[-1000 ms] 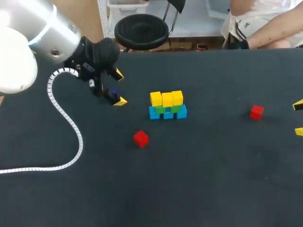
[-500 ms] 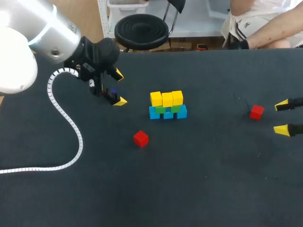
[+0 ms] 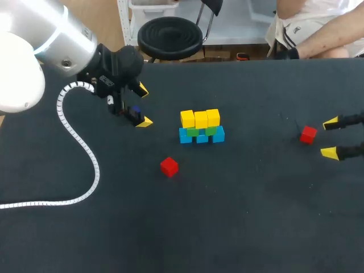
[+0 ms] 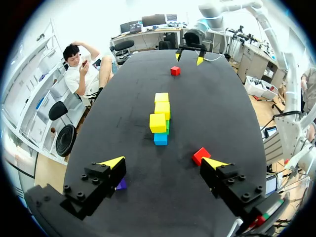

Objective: Place the blue cubes, place green cubes on the blue cubes, place the yellow cubes on the green cubes, then place the red cubes on the yellow cubes, and place purple cube on the red cubes.

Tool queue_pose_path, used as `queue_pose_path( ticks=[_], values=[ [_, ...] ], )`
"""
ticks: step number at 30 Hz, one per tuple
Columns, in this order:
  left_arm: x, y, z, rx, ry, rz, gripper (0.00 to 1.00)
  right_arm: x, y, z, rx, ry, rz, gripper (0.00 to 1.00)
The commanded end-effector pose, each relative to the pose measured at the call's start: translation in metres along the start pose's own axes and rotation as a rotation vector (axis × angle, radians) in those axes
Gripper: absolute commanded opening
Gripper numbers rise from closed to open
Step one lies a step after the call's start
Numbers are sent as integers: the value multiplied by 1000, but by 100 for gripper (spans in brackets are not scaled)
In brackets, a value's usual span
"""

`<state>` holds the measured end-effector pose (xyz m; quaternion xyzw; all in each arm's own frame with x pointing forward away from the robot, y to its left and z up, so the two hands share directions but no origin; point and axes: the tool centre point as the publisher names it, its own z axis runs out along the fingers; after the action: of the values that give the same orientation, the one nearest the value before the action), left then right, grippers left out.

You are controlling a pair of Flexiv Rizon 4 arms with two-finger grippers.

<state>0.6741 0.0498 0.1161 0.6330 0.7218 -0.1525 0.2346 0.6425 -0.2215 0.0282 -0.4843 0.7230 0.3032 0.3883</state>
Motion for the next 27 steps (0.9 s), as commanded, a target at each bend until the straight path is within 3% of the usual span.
queue_pose_path(
  ticks=[1,27],
  values=[
    [-1,0,0,-1,4,-1,100,3,-7,2,-14,-2,1,100],
    [-1,0,0,-1,4,-1,100,7,-26,24,-72,1,-16,100]
  ],
)
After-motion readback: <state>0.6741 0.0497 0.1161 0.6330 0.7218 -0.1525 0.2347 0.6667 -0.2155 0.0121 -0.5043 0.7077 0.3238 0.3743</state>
